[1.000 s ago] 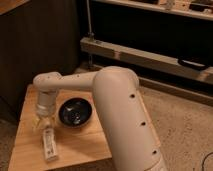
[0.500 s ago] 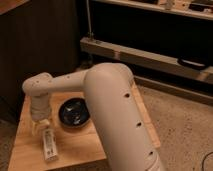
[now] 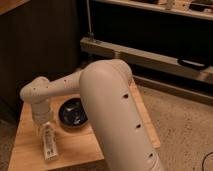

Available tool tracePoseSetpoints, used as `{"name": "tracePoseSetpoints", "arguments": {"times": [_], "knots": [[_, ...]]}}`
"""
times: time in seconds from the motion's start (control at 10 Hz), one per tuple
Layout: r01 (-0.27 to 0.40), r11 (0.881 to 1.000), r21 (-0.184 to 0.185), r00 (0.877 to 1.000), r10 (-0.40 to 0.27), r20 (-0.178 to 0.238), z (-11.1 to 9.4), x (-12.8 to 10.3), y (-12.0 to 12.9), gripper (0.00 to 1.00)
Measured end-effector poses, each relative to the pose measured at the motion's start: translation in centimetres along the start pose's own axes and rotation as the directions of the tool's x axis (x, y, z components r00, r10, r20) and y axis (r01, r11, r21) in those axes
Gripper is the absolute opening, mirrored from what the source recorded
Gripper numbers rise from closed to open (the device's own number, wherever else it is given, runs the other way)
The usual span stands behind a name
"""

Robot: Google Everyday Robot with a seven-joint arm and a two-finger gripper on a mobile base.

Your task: Place the bottle in the ceramic bowl

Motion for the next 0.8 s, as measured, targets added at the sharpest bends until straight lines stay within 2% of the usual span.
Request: {"name": "tracePoseSetpoints", "arguments": {"times": [0.3, 0.8], "knots": [[-0.041, 0.999, 0.004, 0.999, 0.041, 0.007, 0.7, 0.2, -1.0, 0.65], [-0.054, 0.999, -0.002, 0.999, 0.054, -0.007, 2.3, 0.2, -0.7, 0.65]]}}
